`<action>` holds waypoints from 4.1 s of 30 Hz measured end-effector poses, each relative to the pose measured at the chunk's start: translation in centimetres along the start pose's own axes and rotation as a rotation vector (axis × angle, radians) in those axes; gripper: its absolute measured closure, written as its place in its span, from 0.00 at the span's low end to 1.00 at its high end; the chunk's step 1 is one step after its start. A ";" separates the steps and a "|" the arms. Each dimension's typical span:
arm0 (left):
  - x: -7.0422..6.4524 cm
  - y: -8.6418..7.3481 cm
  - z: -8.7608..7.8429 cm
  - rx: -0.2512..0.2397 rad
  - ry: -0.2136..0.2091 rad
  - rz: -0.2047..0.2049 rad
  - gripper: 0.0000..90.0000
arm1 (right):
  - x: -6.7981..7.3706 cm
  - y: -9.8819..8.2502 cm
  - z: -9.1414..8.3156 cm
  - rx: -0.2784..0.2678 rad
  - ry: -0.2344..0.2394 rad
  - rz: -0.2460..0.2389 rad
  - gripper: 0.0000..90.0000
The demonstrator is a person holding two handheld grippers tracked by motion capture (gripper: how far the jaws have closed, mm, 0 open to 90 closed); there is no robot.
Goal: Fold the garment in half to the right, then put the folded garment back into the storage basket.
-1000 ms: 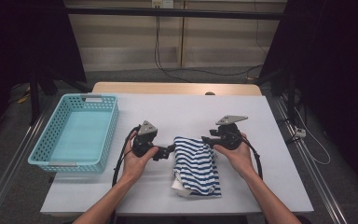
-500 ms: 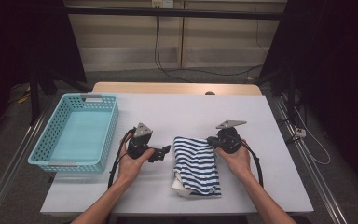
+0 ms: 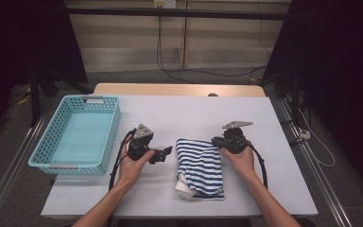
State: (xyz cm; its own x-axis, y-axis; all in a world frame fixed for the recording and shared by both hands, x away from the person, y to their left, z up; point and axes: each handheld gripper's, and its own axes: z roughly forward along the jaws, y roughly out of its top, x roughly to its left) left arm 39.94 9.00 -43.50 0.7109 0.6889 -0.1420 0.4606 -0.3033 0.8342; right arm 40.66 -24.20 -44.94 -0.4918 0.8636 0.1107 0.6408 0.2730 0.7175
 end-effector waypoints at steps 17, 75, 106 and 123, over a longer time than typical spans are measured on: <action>0.6 0.0 -1.5 -0.044 -0.027 -0.025 0.07 | -1.0 -0.1 -0.8 -0.065 -0.008 0.026 0.66; 0.7 -1.4 -3.8 -0.040 0.010 0.003 0.06 | 6.8 -7.4 -10.7 -0.048 0.278 -0.225 0.33; 0.4 -1.8 -2.8 -0.005 -0.007 0.010 0.05 | 8.7 -9.0 -8.5 0.086 0.272 -0.473 0.62; 0.4 -1.7 -2.7 0.001 0.004 -0.014 0.05 | 8.3 -8.7 -8.2 0.062 0.250 -0.503 0.78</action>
State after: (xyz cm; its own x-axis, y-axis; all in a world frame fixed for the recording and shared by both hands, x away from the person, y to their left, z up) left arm 38.02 11.55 -43.54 0.7020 0.6958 -0.1518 0.4713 -0.2941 0.8315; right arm 26.13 -22.86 -44.62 -0.8654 0.4963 -0.0692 0.3214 0.6557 0.6832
